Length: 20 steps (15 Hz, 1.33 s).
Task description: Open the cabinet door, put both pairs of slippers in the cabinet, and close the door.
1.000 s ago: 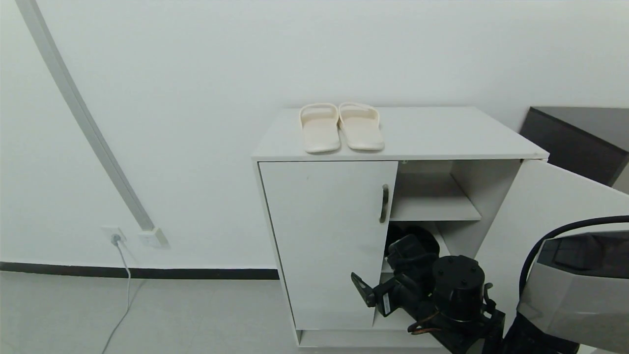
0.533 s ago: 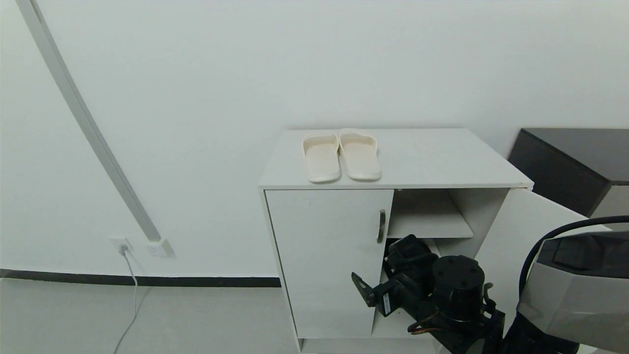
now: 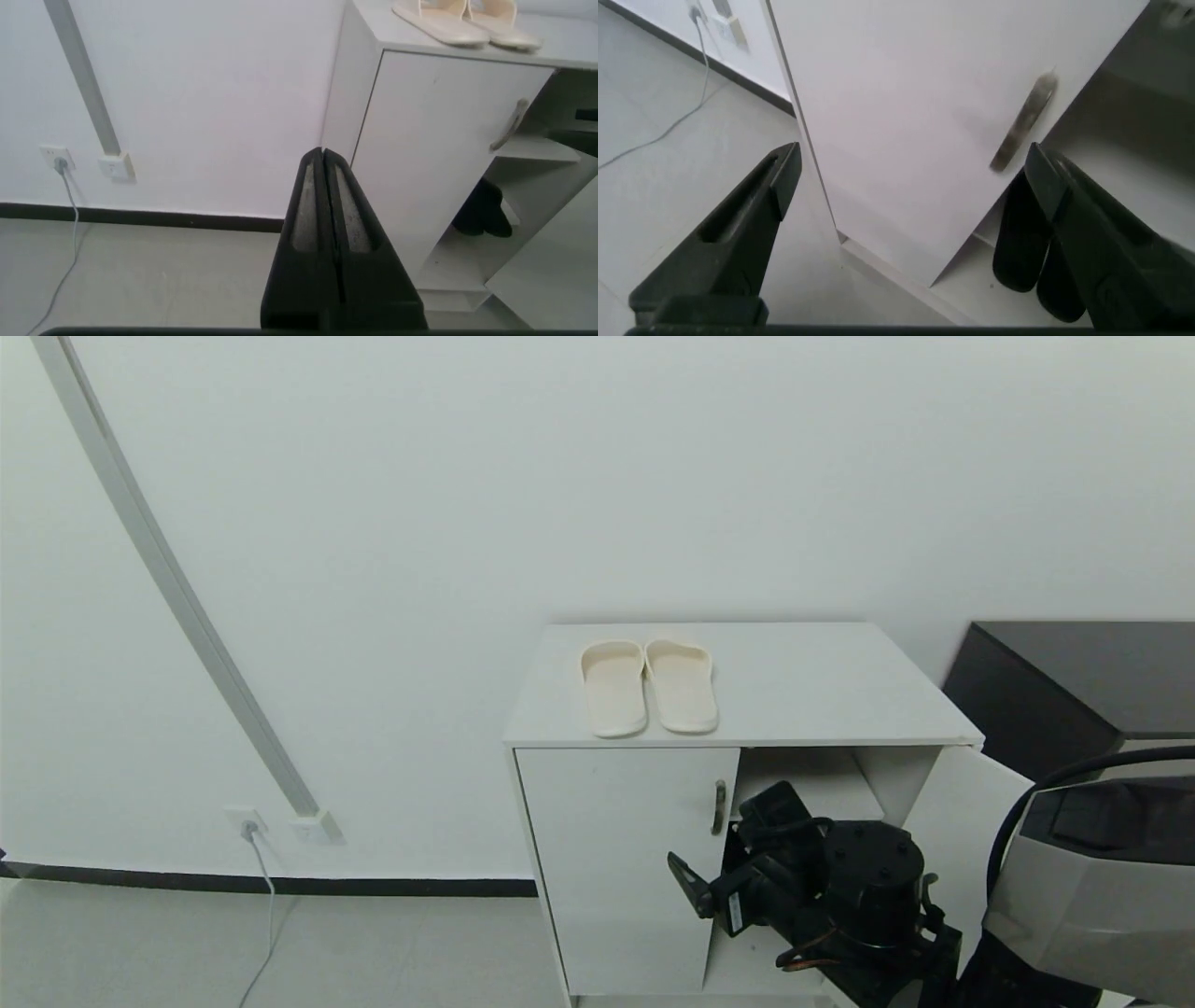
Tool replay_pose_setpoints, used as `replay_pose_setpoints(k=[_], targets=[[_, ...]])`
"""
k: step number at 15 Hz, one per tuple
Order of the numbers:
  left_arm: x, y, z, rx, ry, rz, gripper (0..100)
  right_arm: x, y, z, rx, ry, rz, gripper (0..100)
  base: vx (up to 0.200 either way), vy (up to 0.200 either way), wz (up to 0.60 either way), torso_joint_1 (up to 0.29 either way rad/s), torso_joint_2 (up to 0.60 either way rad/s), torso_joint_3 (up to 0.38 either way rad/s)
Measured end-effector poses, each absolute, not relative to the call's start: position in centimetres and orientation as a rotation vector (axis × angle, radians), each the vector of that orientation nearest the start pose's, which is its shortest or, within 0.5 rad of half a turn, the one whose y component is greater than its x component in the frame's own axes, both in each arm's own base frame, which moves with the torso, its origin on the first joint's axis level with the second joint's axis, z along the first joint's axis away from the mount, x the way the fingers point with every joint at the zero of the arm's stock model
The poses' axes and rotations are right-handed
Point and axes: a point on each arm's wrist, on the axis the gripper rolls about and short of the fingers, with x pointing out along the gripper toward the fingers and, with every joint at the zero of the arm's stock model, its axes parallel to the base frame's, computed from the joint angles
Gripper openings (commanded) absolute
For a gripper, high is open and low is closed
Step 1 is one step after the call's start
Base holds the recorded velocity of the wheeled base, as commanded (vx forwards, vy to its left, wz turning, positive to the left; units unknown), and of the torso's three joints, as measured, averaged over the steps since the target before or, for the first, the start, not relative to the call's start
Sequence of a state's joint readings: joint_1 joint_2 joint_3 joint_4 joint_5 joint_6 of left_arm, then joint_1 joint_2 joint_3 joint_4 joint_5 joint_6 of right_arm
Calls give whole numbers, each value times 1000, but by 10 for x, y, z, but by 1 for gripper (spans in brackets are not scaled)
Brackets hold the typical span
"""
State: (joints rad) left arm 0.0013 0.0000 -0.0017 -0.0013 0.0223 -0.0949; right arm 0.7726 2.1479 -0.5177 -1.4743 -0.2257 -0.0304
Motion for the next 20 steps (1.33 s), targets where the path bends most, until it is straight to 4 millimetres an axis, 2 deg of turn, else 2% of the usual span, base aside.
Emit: replay_pose_setpoints(k=[4,9,12,14,16,20], targets=[[-23,0,76,-95,-6,23,0,239,226,56,-106,132,552,100,0,0,0,168,-369,-205],[-23,0,76,-92,-4,22,0,240,226,57,-129,118,546,100,0,0,0,7,-13,-6],[-23,0,76,-91,-4,22,0,244,229,66,-146,93,543,100,0,0,0,0,0,0],[-23,0,76,-91,-4,21,0,249,233,72,-179,183,538,100,0,0,0,0,0,0],[-23,0,76,-89,-4,21,0,256,239,94,-186,248,512,100,0,0,0,0,0,0],[-23,0,76,-86,-4,20,0,267,251,157,-86,241,419,100,0,0,0,0,0,0]])
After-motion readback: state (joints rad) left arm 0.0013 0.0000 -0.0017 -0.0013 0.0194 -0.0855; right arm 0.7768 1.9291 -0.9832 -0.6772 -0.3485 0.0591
